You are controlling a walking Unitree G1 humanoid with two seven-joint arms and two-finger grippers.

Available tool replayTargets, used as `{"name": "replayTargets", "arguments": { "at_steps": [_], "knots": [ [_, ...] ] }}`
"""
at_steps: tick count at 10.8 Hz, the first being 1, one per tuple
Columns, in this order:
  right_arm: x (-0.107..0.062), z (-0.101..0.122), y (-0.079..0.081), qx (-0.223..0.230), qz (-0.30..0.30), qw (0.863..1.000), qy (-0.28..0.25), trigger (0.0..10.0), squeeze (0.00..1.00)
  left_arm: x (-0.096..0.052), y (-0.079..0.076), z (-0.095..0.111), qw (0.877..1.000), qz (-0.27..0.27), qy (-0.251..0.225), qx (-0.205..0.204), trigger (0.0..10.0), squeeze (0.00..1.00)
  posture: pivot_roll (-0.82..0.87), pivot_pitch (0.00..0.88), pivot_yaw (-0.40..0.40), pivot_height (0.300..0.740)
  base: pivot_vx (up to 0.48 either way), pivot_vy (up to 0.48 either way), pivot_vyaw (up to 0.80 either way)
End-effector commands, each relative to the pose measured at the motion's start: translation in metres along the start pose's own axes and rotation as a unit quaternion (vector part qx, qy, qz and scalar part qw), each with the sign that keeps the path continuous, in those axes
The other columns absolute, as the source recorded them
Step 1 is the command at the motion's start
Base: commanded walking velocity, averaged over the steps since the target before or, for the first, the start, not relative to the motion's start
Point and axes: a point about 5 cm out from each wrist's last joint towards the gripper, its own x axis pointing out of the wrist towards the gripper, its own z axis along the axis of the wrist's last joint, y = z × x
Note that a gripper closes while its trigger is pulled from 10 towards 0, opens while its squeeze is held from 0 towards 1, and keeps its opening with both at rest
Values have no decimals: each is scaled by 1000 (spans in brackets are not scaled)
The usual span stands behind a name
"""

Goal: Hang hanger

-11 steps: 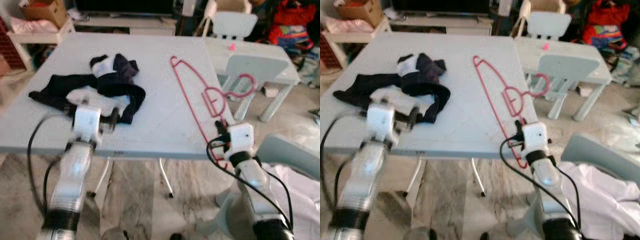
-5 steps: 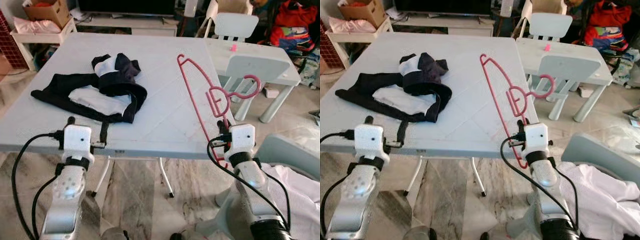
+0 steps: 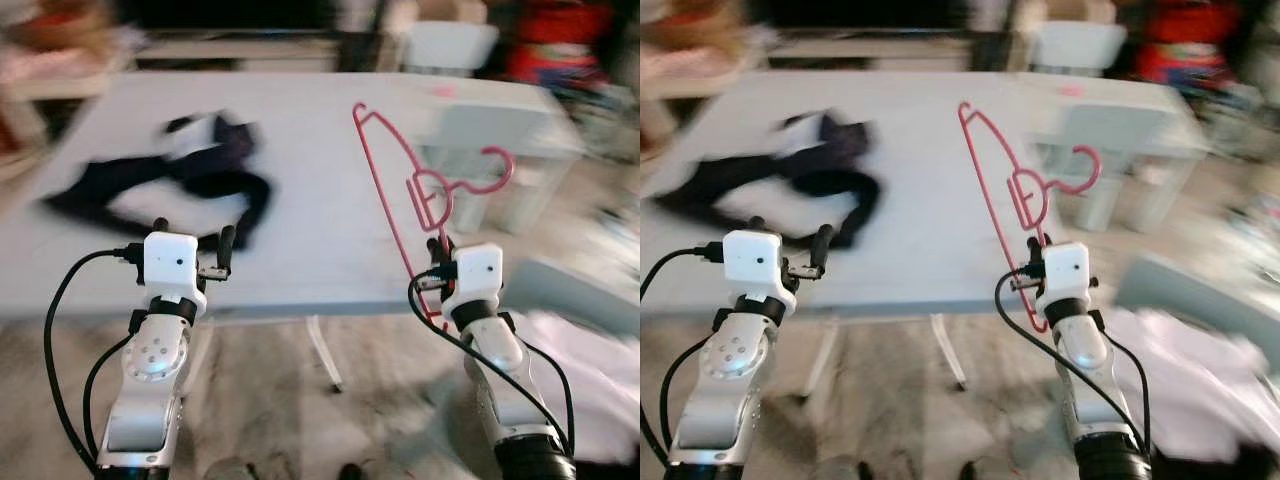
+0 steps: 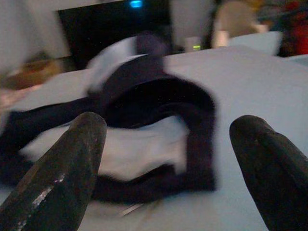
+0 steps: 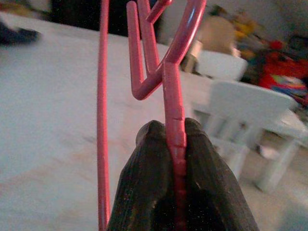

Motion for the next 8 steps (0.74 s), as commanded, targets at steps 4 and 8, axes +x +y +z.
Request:
{"name": "replayTargets", "arguments": {
  "at_steps": [4, 8],
  "knots": [
    [1, -3, -4, 0, 1, 1000, 11, 10000, 0, 2, -8, 7, 1000, -16, -4, -7, 10000, 0, 15, 0, -25, 740, 0, 0, -517],
    [0, -4, -3, -1, 5, 1000, 12, 10000, 0, 1, -13, 8, 1000, -29, -7, -10, 10000, 0, 14, 0, -27, 740, 0, 0, 0]
  ]
}}
